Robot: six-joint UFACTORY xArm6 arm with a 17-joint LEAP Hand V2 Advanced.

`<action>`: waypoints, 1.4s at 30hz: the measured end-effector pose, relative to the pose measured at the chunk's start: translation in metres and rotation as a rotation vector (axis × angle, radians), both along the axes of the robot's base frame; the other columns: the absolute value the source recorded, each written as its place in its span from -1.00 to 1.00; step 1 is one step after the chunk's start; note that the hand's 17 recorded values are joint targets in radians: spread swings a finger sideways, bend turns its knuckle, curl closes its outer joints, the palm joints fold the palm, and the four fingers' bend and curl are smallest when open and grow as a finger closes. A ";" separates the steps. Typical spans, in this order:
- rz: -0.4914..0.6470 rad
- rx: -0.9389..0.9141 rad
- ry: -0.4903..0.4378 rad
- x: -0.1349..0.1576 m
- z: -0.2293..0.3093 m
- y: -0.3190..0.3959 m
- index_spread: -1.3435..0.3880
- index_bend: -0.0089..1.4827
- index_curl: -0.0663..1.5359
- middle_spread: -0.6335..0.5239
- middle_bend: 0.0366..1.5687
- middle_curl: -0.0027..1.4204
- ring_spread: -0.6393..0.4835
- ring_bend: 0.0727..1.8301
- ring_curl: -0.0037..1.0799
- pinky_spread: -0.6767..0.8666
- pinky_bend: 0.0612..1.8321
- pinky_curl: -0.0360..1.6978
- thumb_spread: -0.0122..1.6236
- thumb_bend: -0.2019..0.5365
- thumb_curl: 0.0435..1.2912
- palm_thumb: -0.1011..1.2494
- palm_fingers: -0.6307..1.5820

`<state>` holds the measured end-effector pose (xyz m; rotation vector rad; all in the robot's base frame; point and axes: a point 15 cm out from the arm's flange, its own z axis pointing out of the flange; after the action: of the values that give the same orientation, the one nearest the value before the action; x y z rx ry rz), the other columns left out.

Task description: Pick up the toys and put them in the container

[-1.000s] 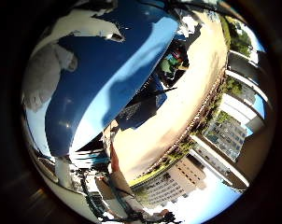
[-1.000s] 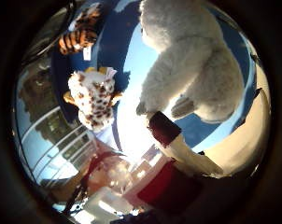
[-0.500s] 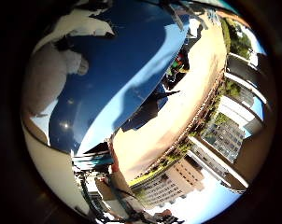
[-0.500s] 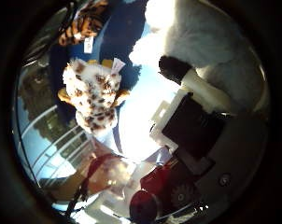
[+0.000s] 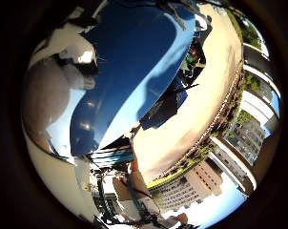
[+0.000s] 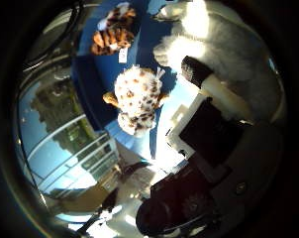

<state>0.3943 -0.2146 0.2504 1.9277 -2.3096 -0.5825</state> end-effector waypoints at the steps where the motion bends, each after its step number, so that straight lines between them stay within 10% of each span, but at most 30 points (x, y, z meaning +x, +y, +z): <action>1: 0.004 0.009 -0.015 0.003 0.015 0.003 -0.36 0.22 -0.93 -0.39 0.40 0.58 -0.09 0.53 0.52 0.07 0.84 -0.35 0.36 -0.36 0.08 0.67 0.39; 10: 0.186 -0.003 -0.223 0.016 0.163 0.100 -0.47 0.44 -0.94 -0.40 0.46 0.67 -0.11 0.58 0.58 0.04 0.87 -0.28 0.38 -0.46 0.19 0.67 0.33; 21: 0.528 0.017 -0.405 0.022 0.217 0.338 -0.52 0.61 -0.94 -0.40 0.53 0.71 -0.12 0.64 0.62 0.03 0.89 -0.21 0.39 -0.48 0.29 0.67 0.28; 30: 0.587 0.022 -0.354 0.049 0.134 0.470 -0.52 0.69 -0.94 -0.39 0.56 0.72 -0.12 0.67 0.62 0.03 0.90 -0.16 0.38 -0.51 0.34 0.60 0.26; 42: 0.533 -0.052 -0.193 0.071 0.036 0.475 -0.50 0.74 -0.95 -0.38 0.61 0.70 -0.09 0.72 0.60 0.02 0.87 -0.08 0.41 -0.50 0.19 0.45 0.17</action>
<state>0.4653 0.2602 0.2866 2.5216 -1.7434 -0.2861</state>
